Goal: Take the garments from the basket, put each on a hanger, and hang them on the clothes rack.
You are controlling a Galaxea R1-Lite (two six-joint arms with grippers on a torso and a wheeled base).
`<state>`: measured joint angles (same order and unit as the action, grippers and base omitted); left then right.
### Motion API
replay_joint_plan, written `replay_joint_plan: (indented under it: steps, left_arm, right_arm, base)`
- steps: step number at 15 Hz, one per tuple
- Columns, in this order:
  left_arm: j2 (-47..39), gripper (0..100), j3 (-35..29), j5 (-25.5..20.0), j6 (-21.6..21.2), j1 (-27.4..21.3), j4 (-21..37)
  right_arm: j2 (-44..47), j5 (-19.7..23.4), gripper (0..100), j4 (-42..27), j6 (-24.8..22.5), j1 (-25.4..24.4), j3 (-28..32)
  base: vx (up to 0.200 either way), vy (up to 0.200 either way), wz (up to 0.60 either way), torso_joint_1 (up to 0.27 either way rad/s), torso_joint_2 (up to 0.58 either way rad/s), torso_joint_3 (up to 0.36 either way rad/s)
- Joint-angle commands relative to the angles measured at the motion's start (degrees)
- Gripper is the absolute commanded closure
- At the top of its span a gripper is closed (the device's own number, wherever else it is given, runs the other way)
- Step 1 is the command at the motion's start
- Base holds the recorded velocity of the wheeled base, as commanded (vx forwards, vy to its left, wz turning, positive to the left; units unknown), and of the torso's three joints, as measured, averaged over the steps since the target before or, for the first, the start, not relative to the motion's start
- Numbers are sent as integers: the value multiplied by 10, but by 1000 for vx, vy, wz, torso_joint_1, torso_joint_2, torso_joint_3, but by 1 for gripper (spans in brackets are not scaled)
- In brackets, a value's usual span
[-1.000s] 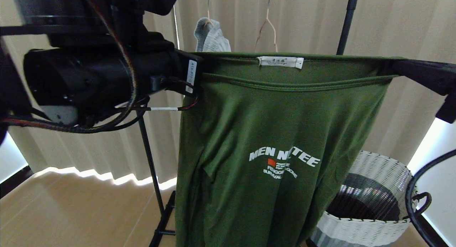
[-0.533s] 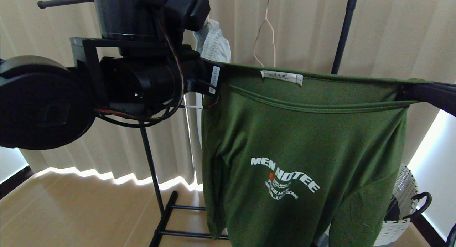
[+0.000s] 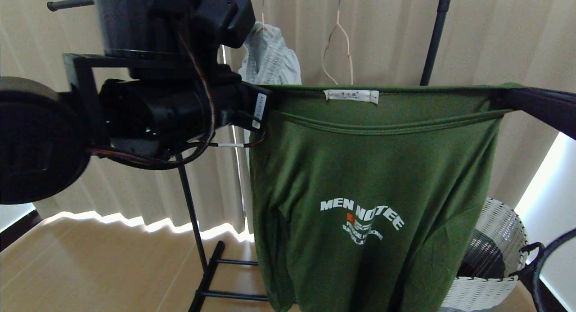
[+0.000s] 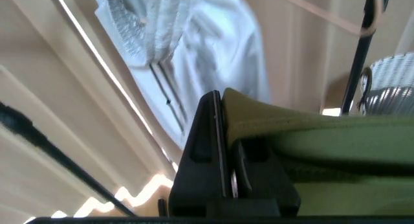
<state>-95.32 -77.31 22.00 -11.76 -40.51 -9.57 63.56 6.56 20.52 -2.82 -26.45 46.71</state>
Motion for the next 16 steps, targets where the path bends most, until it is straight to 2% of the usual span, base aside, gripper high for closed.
replay_joint_plan:
  steps: [1, 2, 4, 7, 9, 10, 16]
  left_arm:
    - [58, 100, 36, -1, -6, -1, 17]
    - [87, 100, 39, -6, -2, -8, 48]
    - [114, 100, 39, -8, 4, -33, 84]
    - [145, 100, 42, -35, 24, -65, 110]
    - [163, 100, 72, -74, 32, -81, 111]
    - [168, 100, 87, -79, 31, -89, 109]
    - [168, 100, 88, -79, 30, -94, 107]
  right_arm:
    - [69, 1, 100, 44, 0, 41, 8]
    - [113, 3, 100, 89, 1, 54, 19]
    - [159, 5, 100, 132, 3, 54, 35]
    - [213, 6, 100, 174, 5, 54, 65]
    - [242, 6, 100, 196, 17, 54, 86]
    - [249, 6, 100, 203, 19, 54, 89]
    - [257, 5, 100, 204, 19, 54, 91]
  base:
    - [0, 0, 0, 0, 0, 0]
    - [0, 0, 0, 0, 0, 0]
    - [0, 0, 0, 0, 0, 0]
    - [0, 0, 0, 0, 0, 0]
    - [0, 0, 0, 0, 0, 0]
    - [0, 0, 0, 0, 0, 0]
    - [0, 0, 0, 0, 0, 0]
